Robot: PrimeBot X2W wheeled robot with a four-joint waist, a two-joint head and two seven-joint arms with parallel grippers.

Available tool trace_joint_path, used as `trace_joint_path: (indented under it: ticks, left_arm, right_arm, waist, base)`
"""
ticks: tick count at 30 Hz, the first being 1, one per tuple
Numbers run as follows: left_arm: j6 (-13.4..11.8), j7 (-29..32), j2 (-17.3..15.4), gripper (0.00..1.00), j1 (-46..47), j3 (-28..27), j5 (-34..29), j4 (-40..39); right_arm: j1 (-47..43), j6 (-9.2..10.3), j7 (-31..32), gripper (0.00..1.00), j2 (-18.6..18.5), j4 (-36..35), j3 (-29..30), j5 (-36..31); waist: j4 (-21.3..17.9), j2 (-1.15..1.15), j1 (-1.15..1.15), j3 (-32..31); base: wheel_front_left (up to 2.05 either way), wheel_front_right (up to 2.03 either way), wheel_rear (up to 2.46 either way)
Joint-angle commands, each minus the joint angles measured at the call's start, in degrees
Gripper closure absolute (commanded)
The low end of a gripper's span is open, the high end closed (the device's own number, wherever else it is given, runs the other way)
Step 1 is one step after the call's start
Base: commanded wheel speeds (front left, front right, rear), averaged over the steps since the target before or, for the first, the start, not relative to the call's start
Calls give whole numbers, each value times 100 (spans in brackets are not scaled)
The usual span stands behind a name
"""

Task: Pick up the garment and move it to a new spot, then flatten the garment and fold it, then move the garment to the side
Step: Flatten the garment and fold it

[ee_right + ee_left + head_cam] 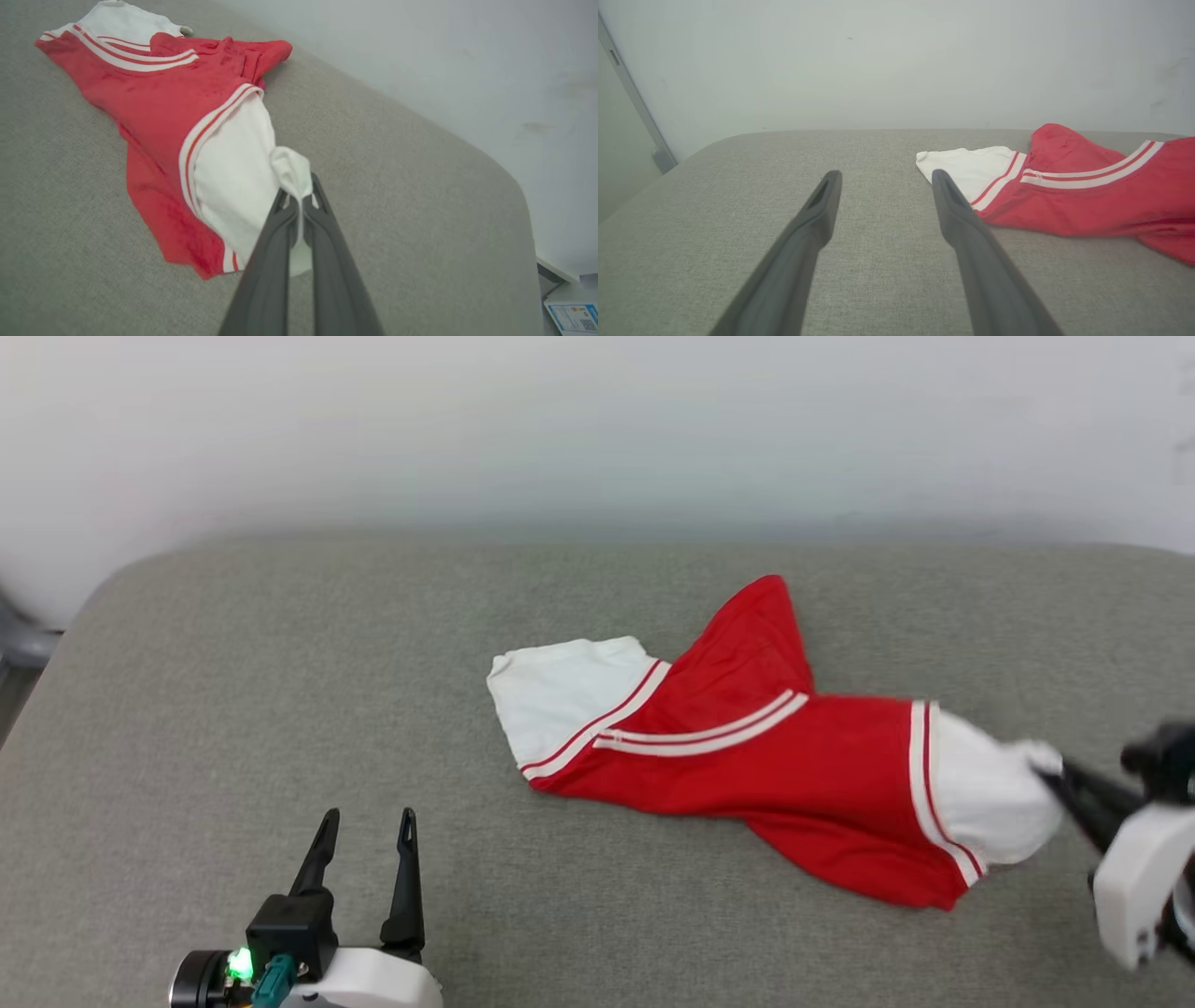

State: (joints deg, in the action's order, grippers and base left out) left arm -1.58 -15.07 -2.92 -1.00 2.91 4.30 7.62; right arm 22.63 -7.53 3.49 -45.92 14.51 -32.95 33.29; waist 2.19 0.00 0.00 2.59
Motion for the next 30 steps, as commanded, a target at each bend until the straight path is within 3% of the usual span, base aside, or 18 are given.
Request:
trace_joint_path:
  ticks: [1,10,18,19,20,30]
  left_arm:
    - [16,-15,6,0,-90,-56,-5,32]
    - [40,-15,6,0,-270,-68,-46,84]
    - [52,-15,6,0,-224,-51,-59,138]
    - [56,-15,6,0,-223,-54,-62,142]
    - [60,-15,5,0,-227,-58,-62,149]
    - [58,-15,6,0,-280,-45,-99,125]
  right_arm:
    - [-478,8,-36,100,122,-90,208,-51]
    - [-2542,8,66,100,837,-397,1083,-244]
    - [-3209,8,-58,100,1337,41,1510,-410]
    - [-3219,8,-97,67,1398,43,1573,-388]
    - [-3212,8,-152,0,1437,10,1649,-384]
    - [-2967,7,-289,0,1351,-1289,2616,-635]
  waist:
    - [-126,0,0,-129]
    - [-259,0,0,-271]
    - [-261,0,0,-245]
    - [-258,0,0,-244]
    - [-256,0,0,-246]
    - [-187,0,0,-286]
  base:
    - [0,0,0]
    - [0,0,0]
    - [0,0,0]
    - [0,0,0]
    - [0,0,0]
    - [0,0,0]
